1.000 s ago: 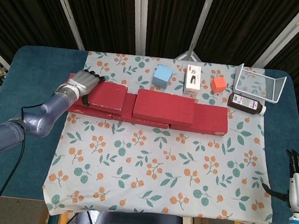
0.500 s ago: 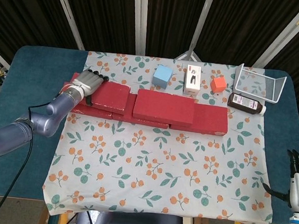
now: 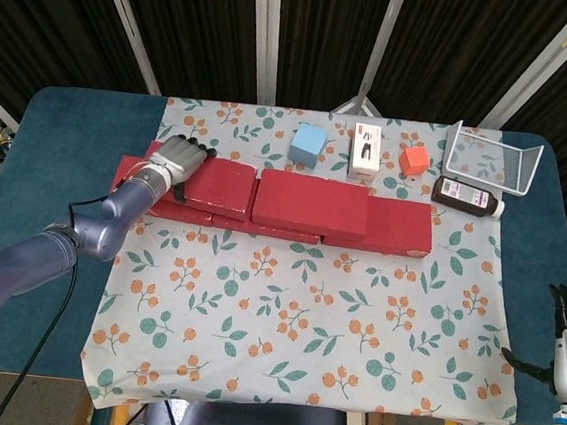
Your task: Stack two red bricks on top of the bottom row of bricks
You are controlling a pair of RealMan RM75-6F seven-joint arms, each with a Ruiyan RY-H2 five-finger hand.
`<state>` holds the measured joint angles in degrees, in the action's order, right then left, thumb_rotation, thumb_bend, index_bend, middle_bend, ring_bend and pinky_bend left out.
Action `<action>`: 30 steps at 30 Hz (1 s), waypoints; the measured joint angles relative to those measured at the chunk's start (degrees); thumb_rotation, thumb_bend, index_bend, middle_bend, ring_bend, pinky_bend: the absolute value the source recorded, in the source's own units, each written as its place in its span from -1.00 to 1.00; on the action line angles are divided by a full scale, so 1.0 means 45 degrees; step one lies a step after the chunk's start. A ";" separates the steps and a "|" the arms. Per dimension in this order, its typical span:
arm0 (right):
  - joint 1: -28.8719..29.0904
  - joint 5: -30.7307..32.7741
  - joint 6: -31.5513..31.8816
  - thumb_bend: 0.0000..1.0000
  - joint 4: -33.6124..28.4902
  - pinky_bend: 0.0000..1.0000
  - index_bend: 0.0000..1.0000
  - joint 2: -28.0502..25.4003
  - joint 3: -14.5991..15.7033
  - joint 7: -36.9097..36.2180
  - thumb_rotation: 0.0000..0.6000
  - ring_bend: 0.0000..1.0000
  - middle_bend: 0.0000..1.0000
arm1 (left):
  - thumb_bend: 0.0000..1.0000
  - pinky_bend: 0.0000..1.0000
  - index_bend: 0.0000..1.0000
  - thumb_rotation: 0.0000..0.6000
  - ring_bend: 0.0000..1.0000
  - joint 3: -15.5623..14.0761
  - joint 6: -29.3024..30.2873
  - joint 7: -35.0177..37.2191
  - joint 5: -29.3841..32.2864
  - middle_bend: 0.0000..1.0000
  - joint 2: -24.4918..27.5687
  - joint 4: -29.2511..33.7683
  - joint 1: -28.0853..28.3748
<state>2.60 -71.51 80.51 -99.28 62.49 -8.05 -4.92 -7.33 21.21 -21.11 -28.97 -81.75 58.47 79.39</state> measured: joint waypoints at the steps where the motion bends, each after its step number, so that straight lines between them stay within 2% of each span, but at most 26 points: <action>1: 0.0004 0.0002 -0.0011 -0.74 -0.0004 -1.00 -1.00 -0.0010 -0.0007 -0.0007 1.00 -1.00 -0.98 | -0.98 -0.72 -0.32 1.00 -0.79 -0.0034 0.0024 -0.0001 0.0041 -0.23 -0.0019 0.0014 0.0037; 30: -0.0057 0.0021 -0.0023 -0.74 0.0083 -1.00 -1.00 -0.0005 -0.0082 -0.0178 1.00 -1.00 -0.98 | -0.98 -0.72 -0.32 1.00 -0.79 -0.1147 0.0420 -0.0353 0.1559 -0.23 -0.0509 0.0071 0.0857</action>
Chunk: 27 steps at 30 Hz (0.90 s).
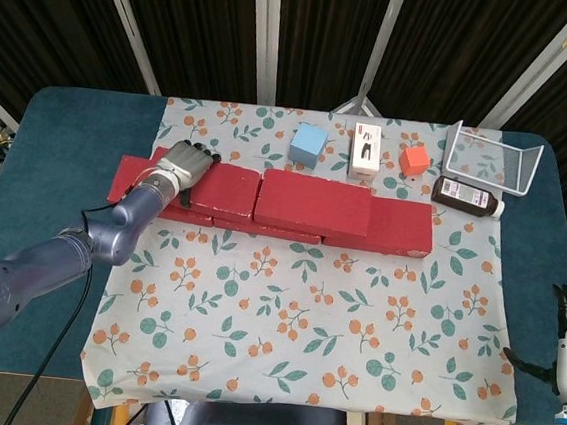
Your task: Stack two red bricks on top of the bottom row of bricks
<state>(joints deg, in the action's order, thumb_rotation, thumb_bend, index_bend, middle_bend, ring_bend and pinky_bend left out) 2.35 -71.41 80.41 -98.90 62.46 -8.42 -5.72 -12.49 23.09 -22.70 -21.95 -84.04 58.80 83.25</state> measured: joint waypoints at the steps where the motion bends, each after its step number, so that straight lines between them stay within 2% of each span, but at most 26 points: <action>1: -0.0002 0.0002 0.0003 -0.74 0.0000 -1.00 -1.00 0.0003 -0.0002 0.0004 1.00 -1.00 -0.98 | -0.98 -0.72 -0.32 1.00 -0.79 -0.0028 0.0004 -0.0014 0.0052 -0.23 -0.0013 -0.0004 0.0018; 27: 0.0031 0.0052 -0.0078 -0.74 0.0058 -1.00 -1.00 0.0057 -0.0044 0.0066 1.00 -1.00 -0.98 | -0.98 -0.72 -0.33 1.00 -0.79 -0.1339 0.0503 -0.1169 0.2844 -0.17 -0.0198 0.0561 0.1154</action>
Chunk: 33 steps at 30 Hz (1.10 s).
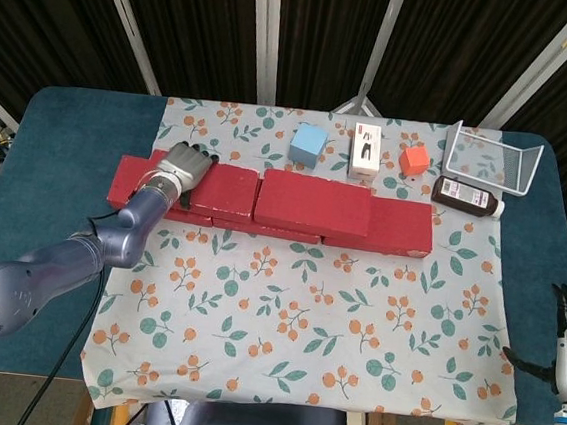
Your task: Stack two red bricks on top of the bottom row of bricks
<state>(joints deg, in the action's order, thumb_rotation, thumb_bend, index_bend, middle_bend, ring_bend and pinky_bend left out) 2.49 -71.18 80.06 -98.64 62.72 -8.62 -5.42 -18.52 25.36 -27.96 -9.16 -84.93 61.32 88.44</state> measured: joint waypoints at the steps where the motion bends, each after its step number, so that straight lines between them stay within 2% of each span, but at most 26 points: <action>1: 0.0000 0.0003 0.0000 -0.74 0.0002 -1.00 -1.00 0.0001 -0.0003 0.0003 1.00 -1.00 -0.98 | -0.98 -0.72 -0.33 1.00 -0.79 -0.0050 0.0018 -0.0058 0.0103 -0.17 -0.0022 0.0009 0.0045; 14: -0.0017 0.0004 0.0026 -0.74 0.0015 -1.00 -1.00 0.0011 -0.0020 -0.0022 1.00 -1.00 -0.98 | -0.99 -0.72 -0.39 1.00 -0.79 -0.0494 0.0329 -0.0772 0.1288 -0.18 -0.0292 0.0137 0.0454; 24: -0.0008 0.0059 0.0008 -0.74 -0.0003 -1.00 -1.00 0.0032 -0.0038 0.0037 1.00 -1.00 -0.98 | -1.00 -0.72 -0.64 1.00 -0.83 -0.0651 0.0516 -0.1222 0.1925 -0.43 -0.0329 0.0313 0.0622; 33: -0.0001 0.0092 0.0007 -0.74 -0.0017 -1.00 -1.00 0.0061 -0.0052 0.0096 1.00 -1.00 -0.98 | -1.00 -0.72 -0.73 1.00 -0.87 -0.0762 0.0806 -0.1776 0.2524 -0.52 -0.0208 0.0664 0.0852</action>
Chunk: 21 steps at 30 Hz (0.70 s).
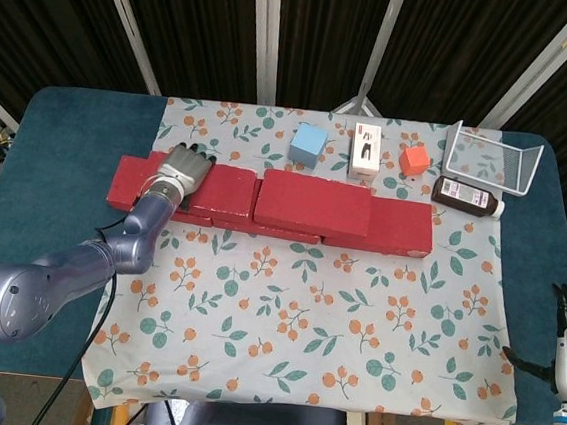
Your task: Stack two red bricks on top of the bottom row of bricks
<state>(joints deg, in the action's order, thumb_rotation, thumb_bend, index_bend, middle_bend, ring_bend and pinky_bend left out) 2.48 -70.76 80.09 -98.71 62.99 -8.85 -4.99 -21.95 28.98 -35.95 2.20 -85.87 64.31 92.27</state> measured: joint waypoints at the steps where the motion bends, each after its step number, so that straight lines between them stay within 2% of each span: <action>1: -0.0002 0.0002 0.0003 -0.74 -0.0002 -1.00 -1.00 0.0000 -0.0001 -0.0001 1.00 -1.00 -0.98 | -1.00 -0.72 -0.74 1.00 -0.87 -0.0017 0.0027 -0.0086 0.0093 -0.53 0.0003 0.0025 0.0024; 10: -0.0019 0.0028 0.0019 -0.74 -0.0011 -1.00 -1.00 -0.0005 -0.0013 0.0003 1.00 -1.00 -0.98 | -1.00 -0.72 -0.77 1.00 -0.88 0.0021 0.0239 -0.0621 0.0506 -0.57 -0.0106 0.0019 0.0076; 21: -0.0011 0.0067 -0.0021 -0.74 -0.0027 -1.00 -1.00 -0.0016 -0.0013 0.0052 1.00 -1.00 -0.98 | -1.00 -0.70 -0.76 1.00 -0.88 0.0456 0.0568 -0.1060 0.0701 -0.53 -0.0285 -0.0191 -0.0116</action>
<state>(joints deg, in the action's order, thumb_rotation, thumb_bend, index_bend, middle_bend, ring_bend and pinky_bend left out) 2.43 -70.46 80.00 -98.84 62.92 -8.91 -4.75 -19.89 31.54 -40.72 5.36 -87.15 63.45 91.75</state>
